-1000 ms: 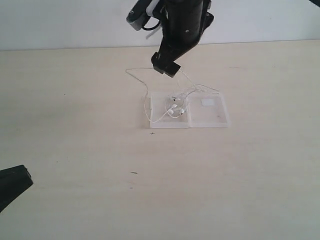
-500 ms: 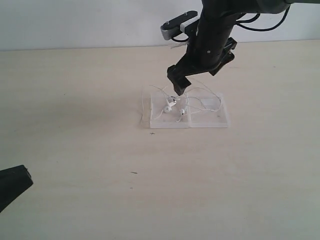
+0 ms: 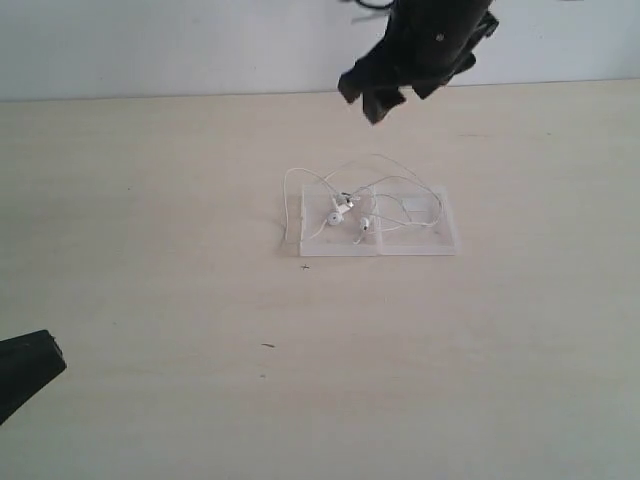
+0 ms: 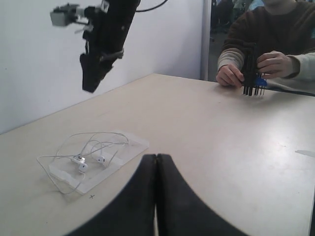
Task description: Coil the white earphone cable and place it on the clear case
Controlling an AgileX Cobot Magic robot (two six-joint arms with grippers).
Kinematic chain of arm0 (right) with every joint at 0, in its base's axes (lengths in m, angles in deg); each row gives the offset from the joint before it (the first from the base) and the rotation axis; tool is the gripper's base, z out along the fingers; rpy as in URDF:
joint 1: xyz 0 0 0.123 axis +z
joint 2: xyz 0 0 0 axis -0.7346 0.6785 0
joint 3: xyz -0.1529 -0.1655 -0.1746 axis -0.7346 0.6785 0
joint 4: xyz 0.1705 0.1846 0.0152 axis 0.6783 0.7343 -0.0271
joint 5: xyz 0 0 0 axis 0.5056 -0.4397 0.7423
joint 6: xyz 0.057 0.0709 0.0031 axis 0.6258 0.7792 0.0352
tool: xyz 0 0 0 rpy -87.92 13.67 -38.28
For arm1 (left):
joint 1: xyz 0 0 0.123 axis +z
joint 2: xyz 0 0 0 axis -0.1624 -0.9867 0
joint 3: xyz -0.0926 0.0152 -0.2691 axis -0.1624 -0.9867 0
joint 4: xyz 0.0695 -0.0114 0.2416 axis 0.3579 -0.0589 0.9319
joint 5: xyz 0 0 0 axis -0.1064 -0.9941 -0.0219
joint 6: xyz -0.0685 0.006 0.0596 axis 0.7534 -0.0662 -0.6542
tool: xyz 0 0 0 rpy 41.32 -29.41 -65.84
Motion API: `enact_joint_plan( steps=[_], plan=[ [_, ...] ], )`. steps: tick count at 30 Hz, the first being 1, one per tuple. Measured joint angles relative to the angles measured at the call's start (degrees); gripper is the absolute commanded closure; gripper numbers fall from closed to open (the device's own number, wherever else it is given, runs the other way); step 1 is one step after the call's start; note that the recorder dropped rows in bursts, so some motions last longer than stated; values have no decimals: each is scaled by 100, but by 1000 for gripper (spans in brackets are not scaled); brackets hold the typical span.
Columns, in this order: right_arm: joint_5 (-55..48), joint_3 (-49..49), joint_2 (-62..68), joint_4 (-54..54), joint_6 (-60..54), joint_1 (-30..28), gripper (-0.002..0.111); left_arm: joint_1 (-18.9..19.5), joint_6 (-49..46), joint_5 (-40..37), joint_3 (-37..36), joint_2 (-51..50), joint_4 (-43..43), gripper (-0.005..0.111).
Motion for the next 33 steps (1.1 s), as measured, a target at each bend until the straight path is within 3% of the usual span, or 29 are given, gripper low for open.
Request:
enact_joint_plan(
  steps=[3,7,15,19,23,33],
  plan=[
    [51,244,-603,396,27,0,108,0,0,0,0,0,0,107],
    [401,1132,-1467,1010,27,0,108,0,0,0,0,0,0,107],
    [2021,3972,-3629,1450,-13,0,108,0,0,0,0,0,0,107],
    [2362,5153,-4817,1809,-114,0,108,0,0,0,0,0,0,107],
    [2481,5649,-5616,2302,-135,0,108,0,0,0,0,0,0,107],
    [2368,5748,-6684,2473,-140,0,108,0,0,0,0,0,0,107]
  ],
)
